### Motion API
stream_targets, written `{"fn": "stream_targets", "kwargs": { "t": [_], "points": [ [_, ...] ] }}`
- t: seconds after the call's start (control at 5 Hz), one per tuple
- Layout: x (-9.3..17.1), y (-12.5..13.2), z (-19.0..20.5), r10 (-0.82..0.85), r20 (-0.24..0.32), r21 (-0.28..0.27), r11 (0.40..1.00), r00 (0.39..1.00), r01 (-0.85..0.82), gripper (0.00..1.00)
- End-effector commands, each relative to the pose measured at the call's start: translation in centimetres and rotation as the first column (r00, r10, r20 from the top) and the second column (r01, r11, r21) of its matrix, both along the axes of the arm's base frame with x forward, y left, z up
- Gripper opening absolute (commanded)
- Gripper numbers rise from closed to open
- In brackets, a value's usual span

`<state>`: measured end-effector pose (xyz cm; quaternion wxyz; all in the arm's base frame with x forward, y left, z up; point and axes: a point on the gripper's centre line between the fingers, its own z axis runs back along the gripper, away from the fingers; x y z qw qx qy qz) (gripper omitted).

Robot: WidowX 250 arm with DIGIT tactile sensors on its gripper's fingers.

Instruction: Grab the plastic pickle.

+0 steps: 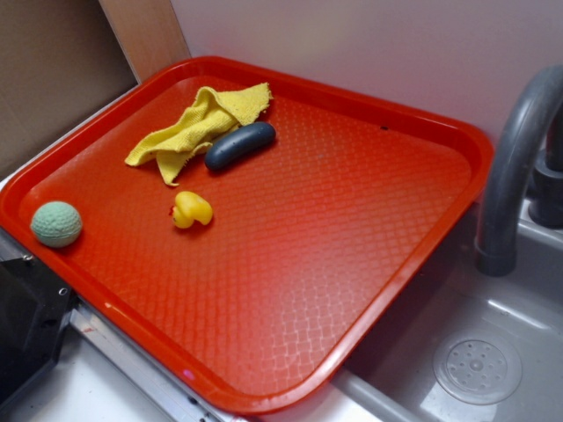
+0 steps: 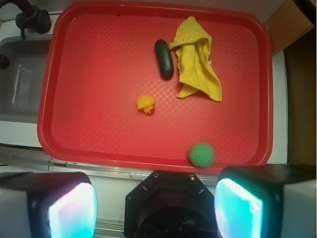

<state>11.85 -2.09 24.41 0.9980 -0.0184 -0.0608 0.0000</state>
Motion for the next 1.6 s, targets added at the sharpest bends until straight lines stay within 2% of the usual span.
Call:
{"fn": "stream_targets", "kwargs": {
  "t": [0.0,0.2,0.6,0.8,1.0,1.2,1.4],
  "points": [
    [0.0,0.0,0.0,0.0,0.0,0.0,1.0,1.0,0.0,1.0],
    [2.0,-0.2,-0.8,0.016,0.01,-0.005,1.0,1.0,-0.016,1.0],
    [8.0,-0.2,-3.7,0.04,0.072,-0.029,0.999,0.997,-0.038,1.0],
    [11.2,0.1,-6.6,-0.036,0.097,-0.024,0.999,0.995,0.039,1.0],
    [13.2,0.4,-9.8,-0.056,0.075,0.006,0.998,0.996,0.055,1.0],
    [14.9,1.3,-12.2,-0.073,0.064,-0.013,0.997,0.995,0.074,1.0],
    [16.1,1.4,-14.7,-0.084,0.012,-0.004,0.996,0.996,0.084,1.0]
  ]
}}
